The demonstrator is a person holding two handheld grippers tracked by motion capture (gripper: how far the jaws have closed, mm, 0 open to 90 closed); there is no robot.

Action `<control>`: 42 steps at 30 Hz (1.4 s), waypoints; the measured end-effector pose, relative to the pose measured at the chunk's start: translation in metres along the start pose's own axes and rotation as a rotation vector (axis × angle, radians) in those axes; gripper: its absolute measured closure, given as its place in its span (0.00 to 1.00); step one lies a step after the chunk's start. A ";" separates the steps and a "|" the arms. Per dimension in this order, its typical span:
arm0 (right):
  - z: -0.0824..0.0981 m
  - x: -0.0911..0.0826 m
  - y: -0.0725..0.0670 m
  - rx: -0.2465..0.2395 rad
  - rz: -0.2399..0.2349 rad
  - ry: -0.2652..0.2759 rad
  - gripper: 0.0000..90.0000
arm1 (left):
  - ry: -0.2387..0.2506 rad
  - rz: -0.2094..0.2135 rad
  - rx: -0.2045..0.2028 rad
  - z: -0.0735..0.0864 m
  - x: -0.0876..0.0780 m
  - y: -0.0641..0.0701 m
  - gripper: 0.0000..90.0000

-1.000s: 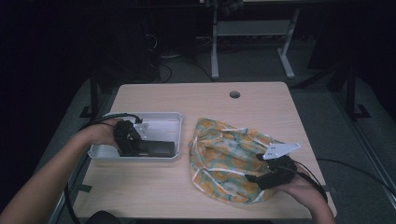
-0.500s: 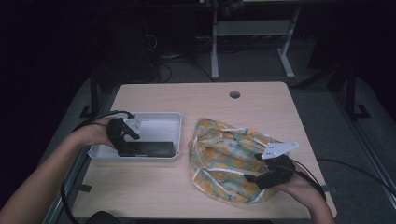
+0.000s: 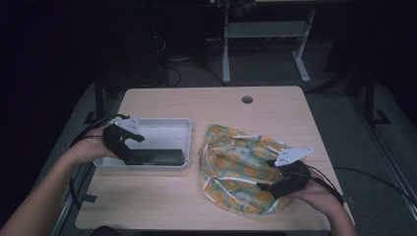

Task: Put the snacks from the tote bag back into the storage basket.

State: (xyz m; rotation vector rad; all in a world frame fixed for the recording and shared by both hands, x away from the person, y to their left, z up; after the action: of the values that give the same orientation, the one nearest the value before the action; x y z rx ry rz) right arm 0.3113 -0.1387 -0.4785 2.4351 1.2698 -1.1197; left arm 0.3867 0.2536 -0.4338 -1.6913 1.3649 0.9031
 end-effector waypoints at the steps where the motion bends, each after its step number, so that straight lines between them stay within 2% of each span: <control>1: 0.000 0.000 0.001 -0.003 -0.001 0.001 0.16 | 0.012 -0.010 -0.013 0.000 -0.002 0.002 0.29; 5: 0.002 -0.002 0.004 0.008 -0.017 0.015 0.15 | 0.061 -0.041 -0.073 -0.001 -0.010 0.013 0.29; 6: 0.003 -0.003 0.004 0.010 -0.020 0.016 0.15 | 0.056 -0.050 -0.071 0.000 -0.012 0.015 0.29; 11: 0.006 -0.005 0.004 0.007 -0.033 0.028 0.15 | 0.095 -0.099 -0.140 0.002 -0.016 0.029 0.29; 16: 0.007 -0.010 0.000 -0.004 -0.041 0.044 0.15 | 0.166 -0.135 -0.193 0.001 -0.019 0.050 0.29; 19: 0.007 -0.016 -0.002 -0.009 -0.036 0.063 0.15 | 0.167 -0.162 -0.205 0.006 -0.015 0.062 0.29; 22: 0.011 -0.024 -0.001 -0.007 -0.023 0.079 0.15 | 0.187 -0.171 -0.234 0.010 -0.006 0.074 0.29; 27: 0.025 -0.033 0.006 0.032 0.017 0.086 0.15 | 0.213 -0.181 -0.268 0.015 0.012 0.091 0.29; 29: 0.030 -0.036 0.008 0.054 0.032 0.091 0.15 | 0.240 -0.200 -0.284 0.017 0.019 0.094 0.28; 31: 0.034 -0.038 0.010 0.067 0.047 0.100 0.15 | 0.245 -0.218 -0.301 0.020 0.023 0.096 0.26; 34: 0.042 -0.040 0.013 0.094 0.076 0.104 0.15 | 0.225 -0.222 -0.310 0.025 0.031 0.101 0.18; 36: 0.044 -0.040 0.015 0.091 0.086 0.105 0.15 | 0.217 -0.192 -0.308 0.025 0.039 0.105 0.17; 39: 0.045 -0.041 0.018 0.091 0.086 0.106 0.15 | 0.183 -0.170 -0.282 0.025 0.049 0.105 0.17; 42: 0.046 -0.042 0.022 0.105 0.098 0.116 0.15 | 0.177 -0.170 -0.261 0.022 0.051 0.106 0.16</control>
State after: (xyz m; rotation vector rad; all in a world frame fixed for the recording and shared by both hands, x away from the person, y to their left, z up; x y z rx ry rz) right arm 0.2882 -0.2001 -0.4852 2.6425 1.1348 -1.0586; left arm 0.2899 0.2365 -0.5025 -2.0957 1.2332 0.8803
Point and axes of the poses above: each handheld gripper's, and its own axes: x roughly forward along the jaws, z roughly out of its underside, y roughly to its right, the point moved 10 cm from there along x, roughly forward along the jaws, and after that the axes turned 10 degrees about x, right-handed, at the moved point
